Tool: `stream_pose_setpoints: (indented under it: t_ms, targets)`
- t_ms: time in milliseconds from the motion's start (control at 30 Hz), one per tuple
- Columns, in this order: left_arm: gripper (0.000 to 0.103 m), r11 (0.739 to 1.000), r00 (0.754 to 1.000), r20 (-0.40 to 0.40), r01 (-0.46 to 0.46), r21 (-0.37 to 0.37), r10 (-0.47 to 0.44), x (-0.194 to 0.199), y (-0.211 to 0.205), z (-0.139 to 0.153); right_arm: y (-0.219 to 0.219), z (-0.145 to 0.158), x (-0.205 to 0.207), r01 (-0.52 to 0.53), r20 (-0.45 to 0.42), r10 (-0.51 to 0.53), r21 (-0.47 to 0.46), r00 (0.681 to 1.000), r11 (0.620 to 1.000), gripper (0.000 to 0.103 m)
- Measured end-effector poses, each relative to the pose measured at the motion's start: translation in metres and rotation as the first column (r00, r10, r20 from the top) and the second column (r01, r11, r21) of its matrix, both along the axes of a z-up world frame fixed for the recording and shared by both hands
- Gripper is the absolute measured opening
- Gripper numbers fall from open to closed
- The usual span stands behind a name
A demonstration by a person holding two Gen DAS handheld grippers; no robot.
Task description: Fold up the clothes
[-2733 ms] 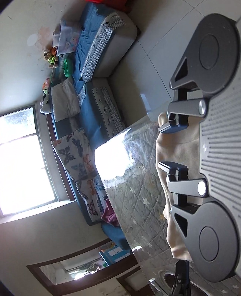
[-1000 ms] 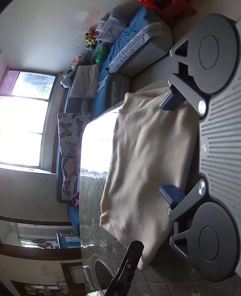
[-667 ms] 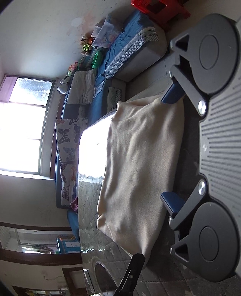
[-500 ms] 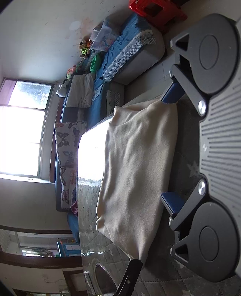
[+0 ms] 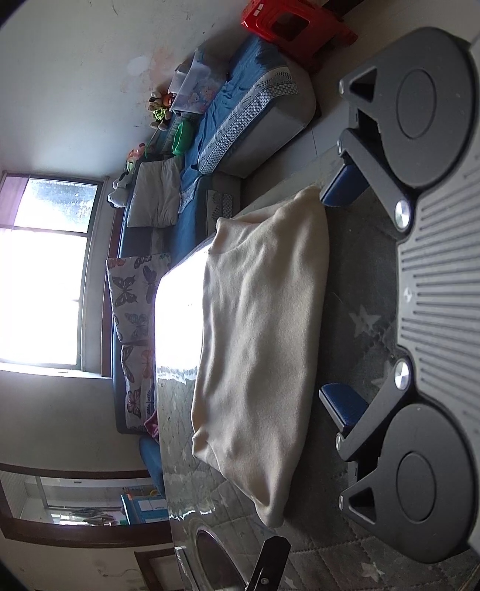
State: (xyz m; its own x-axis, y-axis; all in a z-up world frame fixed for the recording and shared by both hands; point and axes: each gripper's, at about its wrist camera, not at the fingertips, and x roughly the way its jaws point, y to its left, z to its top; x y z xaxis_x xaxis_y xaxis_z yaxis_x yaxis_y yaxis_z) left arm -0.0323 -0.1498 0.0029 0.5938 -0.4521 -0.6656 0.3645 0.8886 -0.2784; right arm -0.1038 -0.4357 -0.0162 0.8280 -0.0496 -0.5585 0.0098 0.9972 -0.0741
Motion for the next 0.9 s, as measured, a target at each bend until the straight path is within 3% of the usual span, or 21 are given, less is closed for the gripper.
stream_pose_setpoints:
  t_ms: [267, 900]
  targets:
    - [0.103, 0.998, 1.0, 0.021, -0.009, 0.055, 0.008, -0.007, 0.001, 0.002, 0.011, -0.004, -0.006, -0.008, -0.03, 0.008, 0.006, 1.0, 1.0, 0.103]
    - [0.103, 0.991, 0.999, -0.03, -0.041, 0.128, 0.046, -0.018, 0.006, -0.005, 0.009, -0.01, -0.011, 0.039, -0.077, -0.032, 0.096, 0.997, 0.995, 0.103]
